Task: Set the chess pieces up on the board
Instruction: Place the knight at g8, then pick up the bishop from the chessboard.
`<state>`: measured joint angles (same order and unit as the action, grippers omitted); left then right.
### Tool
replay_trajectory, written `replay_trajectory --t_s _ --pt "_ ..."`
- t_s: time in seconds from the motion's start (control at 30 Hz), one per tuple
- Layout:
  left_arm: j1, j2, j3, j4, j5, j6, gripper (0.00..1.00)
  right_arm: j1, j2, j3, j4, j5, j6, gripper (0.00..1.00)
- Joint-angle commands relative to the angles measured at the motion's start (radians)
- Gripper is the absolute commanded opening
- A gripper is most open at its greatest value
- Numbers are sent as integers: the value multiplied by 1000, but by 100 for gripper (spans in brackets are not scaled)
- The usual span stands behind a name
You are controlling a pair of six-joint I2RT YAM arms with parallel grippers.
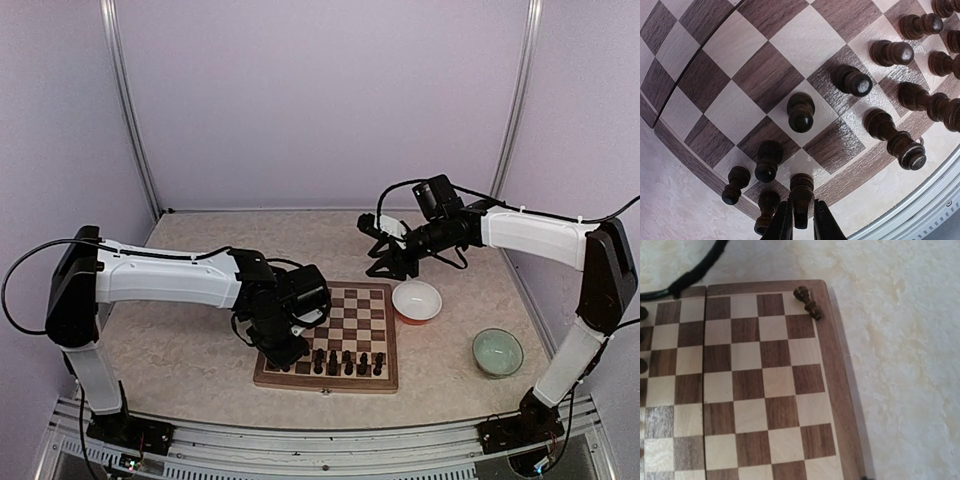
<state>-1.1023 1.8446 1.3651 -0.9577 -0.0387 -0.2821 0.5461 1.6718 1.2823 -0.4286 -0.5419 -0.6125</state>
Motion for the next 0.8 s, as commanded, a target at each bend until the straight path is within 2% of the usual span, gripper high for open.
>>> replay_trajectory --t_s 0.0,0.17,0.33,0.43,0.53,0.77 --pt "-10 2 28 -13 -7 8 18 3 10 -8 -22 -7 -8 51" --pt "-20 -25 92 -64 -10 4 28 3 5 -6 -23 -7 -9 51" --pt "8 -89 202 -95 -101 14 39 3 1 -3 -27 -1 -10 51" --pt "63 -127 179 -5 -144 44 44 3 -2 -3 -29 -2 -11 51" --pt "141 -143 137 109 -150 107 45 3 -4 -1 -32 -3 -11 51" --pt "268 -108 61 304 -151 275 52 3 -15 -1 -35 5 -16 51"
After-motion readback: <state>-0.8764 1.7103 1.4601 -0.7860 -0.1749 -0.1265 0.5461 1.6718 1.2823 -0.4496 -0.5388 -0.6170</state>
